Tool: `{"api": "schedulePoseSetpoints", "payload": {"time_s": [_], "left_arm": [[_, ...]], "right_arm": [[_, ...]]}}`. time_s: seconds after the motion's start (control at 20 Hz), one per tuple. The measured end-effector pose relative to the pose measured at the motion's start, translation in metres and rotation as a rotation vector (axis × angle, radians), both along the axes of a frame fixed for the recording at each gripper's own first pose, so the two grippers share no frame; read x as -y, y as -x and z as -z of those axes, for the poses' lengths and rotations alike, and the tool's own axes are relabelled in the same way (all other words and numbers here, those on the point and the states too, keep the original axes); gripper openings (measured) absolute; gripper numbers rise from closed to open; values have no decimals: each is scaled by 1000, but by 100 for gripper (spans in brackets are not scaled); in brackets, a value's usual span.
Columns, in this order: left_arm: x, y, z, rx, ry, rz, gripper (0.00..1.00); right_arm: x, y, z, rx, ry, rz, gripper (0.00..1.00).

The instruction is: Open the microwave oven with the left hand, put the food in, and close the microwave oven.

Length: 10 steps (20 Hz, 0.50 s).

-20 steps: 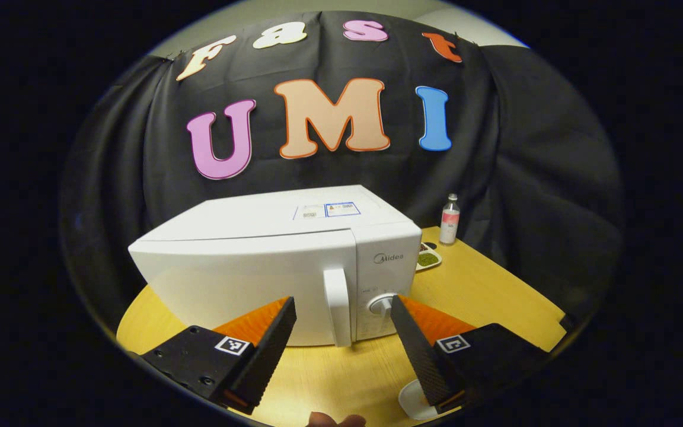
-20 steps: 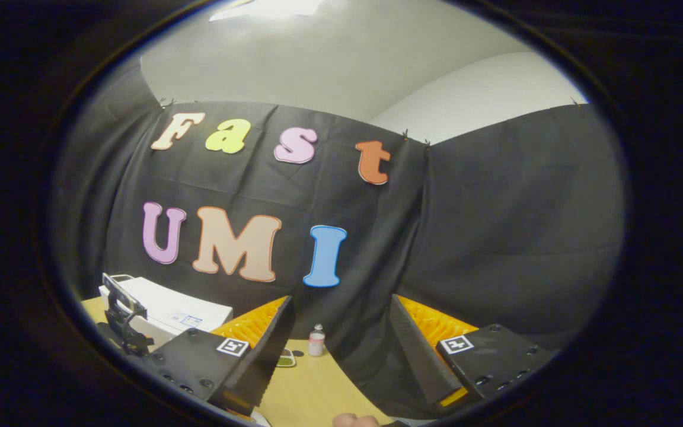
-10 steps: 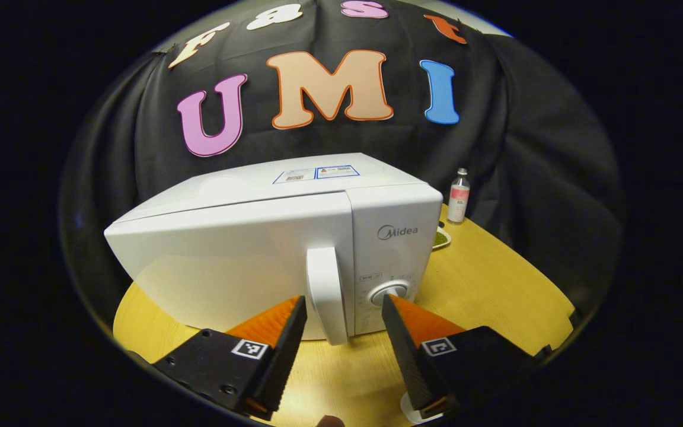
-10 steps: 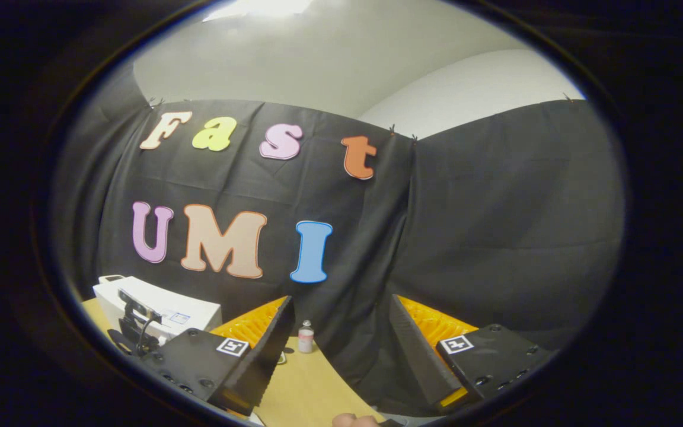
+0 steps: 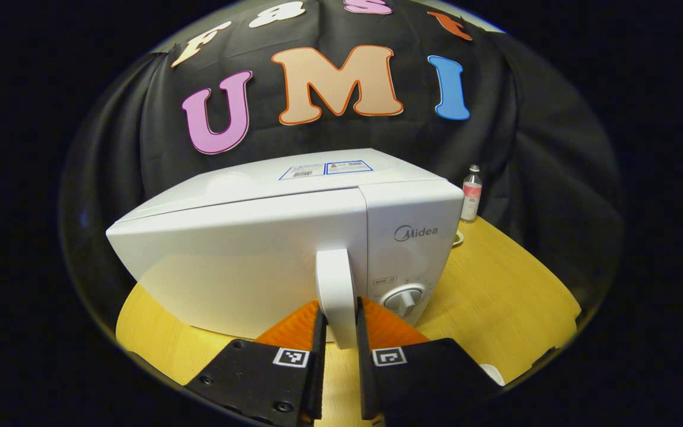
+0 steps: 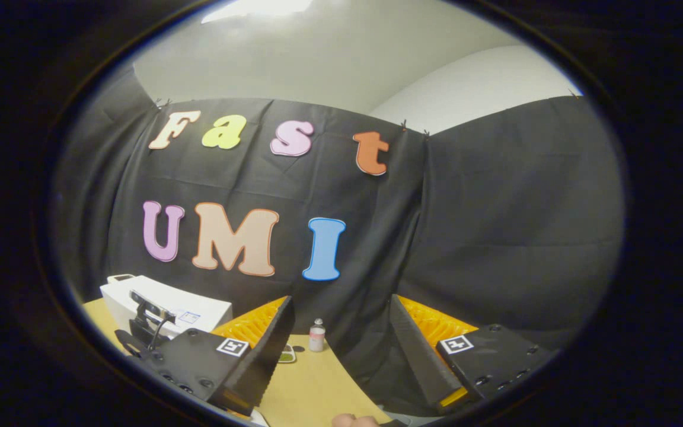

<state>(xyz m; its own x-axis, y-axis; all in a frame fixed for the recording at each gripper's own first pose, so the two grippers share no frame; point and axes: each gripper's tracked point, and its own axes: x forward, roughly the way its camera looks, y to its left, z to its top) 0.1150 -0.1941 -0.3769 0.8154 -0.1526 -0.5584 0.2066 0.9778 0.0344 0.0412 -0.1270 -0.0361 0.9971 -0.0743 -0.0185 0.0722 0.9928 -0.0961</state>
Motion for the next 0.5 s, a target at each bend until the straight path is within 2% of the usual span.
{"api": "schedulePoseSetpoints", "payload": {"time_s": [0.05, 0.1, 0.35, 0.4, 0.5], "left_arm": [[1, -3, 0, 3, 3, 1, 23], [0, -2, 0, -8, -1, 1, 20], [1, 0, 0, -28, 32, -8, 17], [1, 1, 0, -30, 30, -3, 16], [1, 1, -1, -29, 40, 1, 13]], "right_arm": [[-1, -1, 0, -2, 4, -5, 96], [-3, 0, 0, -4, 6, -10, 100], [-9, 3, -5, 6, 7, -25, 100], [-10, 4, -6, 8, 11, -25, 96], [-9, 6, -6, 10, 19, -27, 100]]}}
